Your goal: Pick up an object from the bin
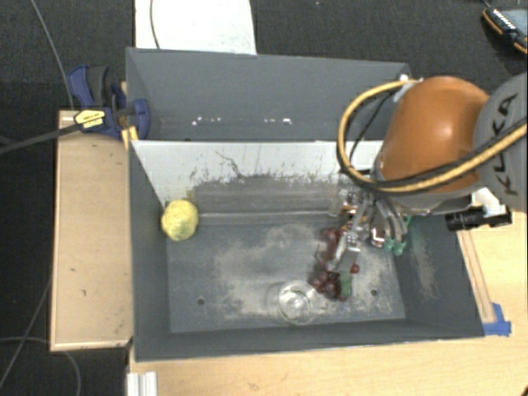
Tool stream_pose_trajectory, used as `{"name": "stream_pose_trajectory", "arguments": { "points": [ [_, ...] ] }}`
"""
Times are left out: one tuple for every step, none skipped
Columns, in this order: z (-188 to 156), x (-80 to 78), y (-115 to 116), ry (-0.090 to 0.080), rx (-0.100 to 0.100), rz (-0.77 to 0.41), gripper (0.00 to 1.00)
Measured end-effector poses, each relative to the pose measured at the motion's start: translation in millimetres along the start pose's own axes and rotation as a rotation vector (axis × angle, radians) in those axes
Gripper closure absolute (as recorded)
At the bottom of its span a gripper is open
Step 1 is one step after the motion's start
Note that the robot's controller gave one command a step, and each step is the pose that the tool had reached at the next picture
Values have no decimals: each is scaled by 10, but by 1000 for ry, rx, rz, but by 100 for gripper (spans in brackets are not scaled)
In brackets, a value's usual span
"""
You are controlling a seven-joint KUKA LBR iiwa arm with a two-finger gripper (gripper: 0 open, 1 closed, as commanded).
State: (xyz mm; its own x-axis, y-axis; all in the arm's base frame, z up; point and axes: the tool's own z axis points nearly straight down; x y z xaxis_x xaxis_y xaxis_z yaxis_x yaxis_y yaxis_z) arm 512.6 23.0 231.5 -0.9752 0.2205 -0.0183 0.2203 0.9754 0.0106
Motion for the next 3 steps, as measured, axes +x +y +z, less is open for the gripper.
{"name": "stream_pose_trajectory", "arguments": {
  "points": [
    [-490,157,-143,-27,-2,-87,0],
    [449,239,-249,4,1,-158,0],
    [355,148,-147,-30,1,-467,0]
  ]
}}
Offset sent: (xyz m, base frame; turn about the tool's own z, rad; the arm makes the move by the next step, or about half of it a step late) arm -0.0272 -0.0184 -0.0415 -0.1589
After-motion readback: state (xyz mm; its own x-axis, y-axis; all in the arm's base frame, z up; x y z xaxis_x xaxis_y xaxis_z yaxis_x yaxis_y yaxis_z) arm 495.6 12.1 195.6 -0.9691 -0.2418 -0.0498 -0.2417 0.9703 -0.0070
